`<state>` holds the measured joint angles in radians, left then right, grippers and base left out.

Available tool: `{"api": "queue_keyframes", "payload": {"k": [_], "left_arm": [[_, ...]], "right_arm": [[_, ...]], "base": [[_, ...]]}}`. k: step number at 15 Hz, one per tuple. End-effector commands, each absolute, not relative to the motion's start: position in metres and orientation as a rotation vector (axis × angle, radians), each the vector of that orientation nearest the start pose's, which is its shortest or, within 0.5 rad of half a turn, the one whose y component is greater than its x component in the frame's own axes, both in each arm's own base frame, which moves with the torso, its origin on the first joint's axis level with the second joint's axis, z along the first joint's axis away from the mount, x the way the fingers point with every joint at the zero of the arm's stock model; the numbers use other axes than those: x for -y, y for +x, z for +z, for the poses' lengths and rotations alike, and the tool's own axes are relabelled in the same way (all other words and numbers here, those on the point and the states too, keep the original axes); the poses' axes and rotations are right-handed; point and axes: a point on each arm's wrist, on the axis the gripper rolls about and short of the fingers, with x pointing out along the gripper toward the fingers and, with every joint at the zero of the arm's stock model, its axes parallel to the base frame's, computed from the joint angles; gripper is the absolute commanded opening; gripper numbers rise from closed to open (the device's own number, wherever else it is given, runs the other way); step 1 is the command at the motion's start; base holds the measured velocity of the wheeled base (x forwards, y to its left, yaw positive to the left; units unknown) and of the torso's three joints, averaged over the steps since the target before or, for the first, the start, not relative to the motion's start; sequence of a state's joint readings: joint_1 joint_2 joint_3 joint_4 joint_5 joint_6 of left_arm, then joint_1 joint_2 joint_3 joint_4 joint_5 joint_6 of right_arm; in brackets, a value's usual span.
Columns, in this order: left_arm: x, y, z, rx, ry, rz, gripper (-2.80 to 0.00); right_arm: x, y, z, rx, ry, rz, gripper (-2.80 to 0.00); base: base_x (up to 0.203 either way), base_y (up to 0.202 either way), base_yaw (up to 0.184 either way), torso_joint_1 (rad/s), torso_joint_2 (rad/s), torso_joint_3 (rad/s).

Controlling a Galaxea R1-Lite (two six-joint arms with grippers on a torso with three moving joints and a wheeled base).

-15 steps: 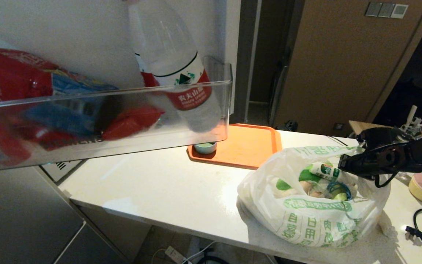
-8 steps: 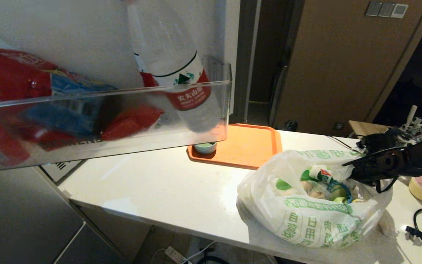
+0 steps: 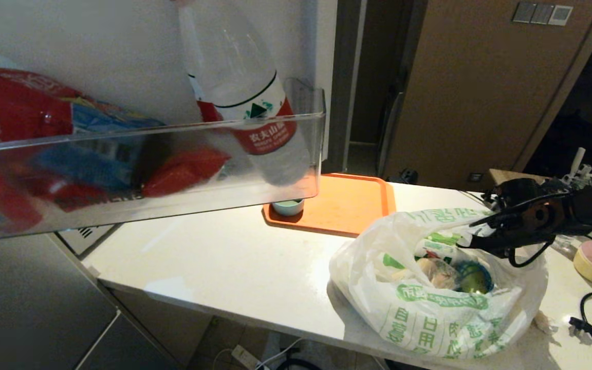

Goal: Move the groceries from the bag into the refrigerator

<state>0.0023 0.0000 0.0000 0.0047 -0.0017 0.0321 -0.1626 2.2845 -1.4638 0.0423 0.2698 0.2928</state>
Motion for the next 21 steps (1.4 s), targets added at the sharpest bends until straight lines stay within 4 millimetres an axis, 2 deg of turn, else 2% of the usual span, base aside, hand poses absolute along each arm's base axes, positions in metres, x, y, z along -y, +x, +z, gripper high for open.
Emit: {"api": "queue_keyframes", "payload": {"k": [1, 4, 6, 10, 15, 21], "left_arm": [[0.000, -0.023, 0.075, -0.006, 0.032, 0.000, -2.80], [0.000, -0.023, 0.075, -0.006, 0.032, 0.001, -2.80], [0.000, -0.023, 0.075, -0.006, 0.032, 0.001, -2.80], [0.000, -0.023, 0.075, -0.006, 0.032, 0.001, -2.80], [0.000, -0.023, 0.075, -0.006, 0.032, 0.001, -2.80], [0.000, -0.023, 0.075, -0.006, 0.032, 0.001, -2.80]], "right_arm": [[0.064, 0.427, 0.093, -0.815, 0.418, -0.001, -2.80], [0.067, 0.406, 0.104, -0.901, 0.247, 0.066, -2.80], [0.068, 0.402, 0.101, -0.940, 0.163, 0.102, -2.80], [0.059, 0.411, 0.084, -0.953, 0.096, 0.254, -2.80], [0.056, 0.422, 0.082, -0.910, -0.161, 0.385, -2.80], [0.059, 0.421, 0.088, -0.899, -0.400, 0.515, -2.80]], "base": [[0.000, 0.000, 0.000, 0.000, 0.00, 0.000], [0.000, 0.000, 0.000, 0.000, 0.00, 0.000], [0.000, 0.000, 0.000, 0.000, 0.00, 0.000], [0.000, 0.000, 0.000, 0.000, 0.00, 0.000], [0.000, 0.000, 0.000, 0.000, 0.00, 0.000], [0.000, 0.000, 0.000, 0.000, 0.00, 0.000]]}}
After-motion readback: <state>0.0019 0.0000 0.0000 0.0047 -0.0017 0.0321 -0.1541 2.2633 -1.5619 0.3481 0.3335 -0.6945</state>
